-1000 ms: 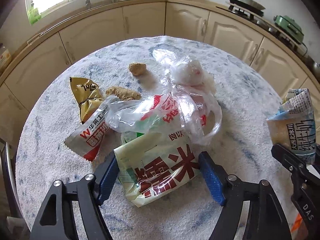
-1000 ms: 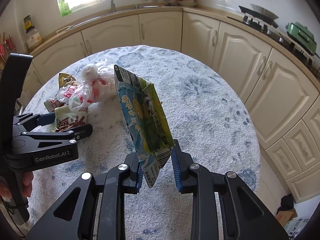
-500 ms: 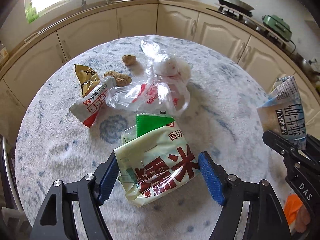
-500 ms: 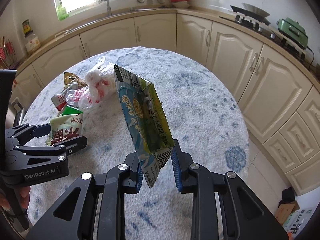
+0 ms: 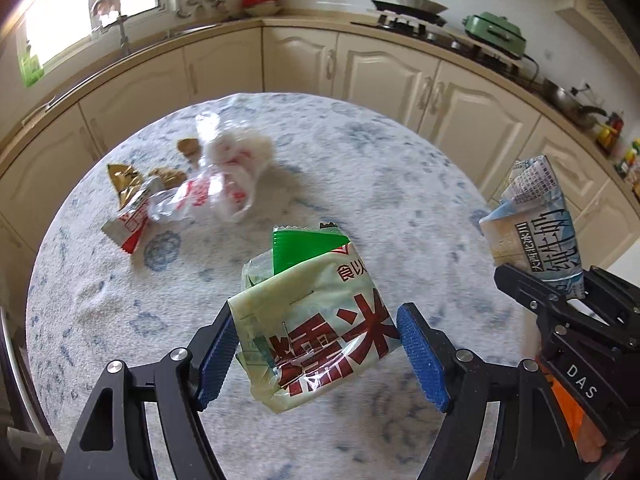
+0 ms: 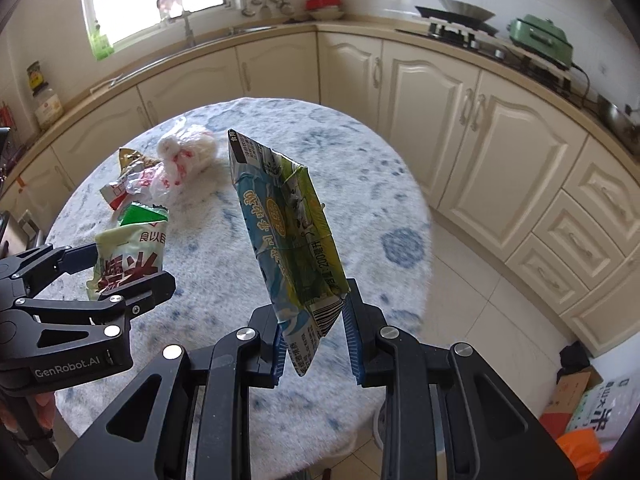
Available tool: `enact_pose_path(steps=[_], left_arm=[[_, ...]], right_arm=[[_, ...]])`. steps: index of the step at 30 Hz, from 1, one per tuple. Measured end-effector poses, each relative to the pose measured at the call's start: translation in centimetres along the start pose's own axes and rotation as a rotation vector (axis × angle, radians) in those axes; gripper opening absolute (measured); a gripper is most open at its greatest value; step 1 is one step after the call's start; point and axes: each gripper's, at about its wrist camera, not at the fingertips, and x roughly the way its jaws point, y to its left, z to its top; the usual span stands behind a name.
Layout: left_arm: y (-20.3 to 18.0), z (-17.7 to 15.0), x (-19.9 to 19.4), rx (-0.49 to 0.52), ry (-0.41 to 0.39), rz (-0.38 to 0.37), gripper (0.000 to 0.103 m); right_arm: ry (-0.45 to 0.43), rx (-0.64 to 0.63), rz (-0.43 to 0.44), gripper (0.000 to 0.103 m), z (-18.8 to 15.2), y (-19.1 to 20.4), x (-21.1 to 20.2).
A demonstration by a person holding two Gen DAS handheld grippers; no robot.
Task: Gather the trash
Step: 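Carry the rice bag and carton over the blue bin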
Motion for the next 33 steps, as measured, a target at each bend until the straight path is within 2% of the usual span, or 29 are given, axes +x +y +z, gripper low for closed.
enact_pose_path(steps=[5,13,25,33], left_arm=[[-3.6,-0.2,-0.9,0.068,-0.013,-0.040,0.073],[-10.4,-0.3,-0.3,0.190,0.001,-0.125,0.073],[-22.1,-1.5,4.1,0.398,0.097,-0.250,0.073],[-27.4,-1.2,7.6,0.490,0.156,-0.291,0.073]], right_arm=[[-0.009,0.066,-0.043,0.025,-1.8,-3.0,-1.8],[-0.015,0.186,-0.134,0.025,-4.9,-9.2,-4.9],[-0.005,0.368,-0.283,0.025,-10.8,-18.7,-8.8],[0.023,0.465,-0.347,0.025,-14.4,-22.8,-10.3]])
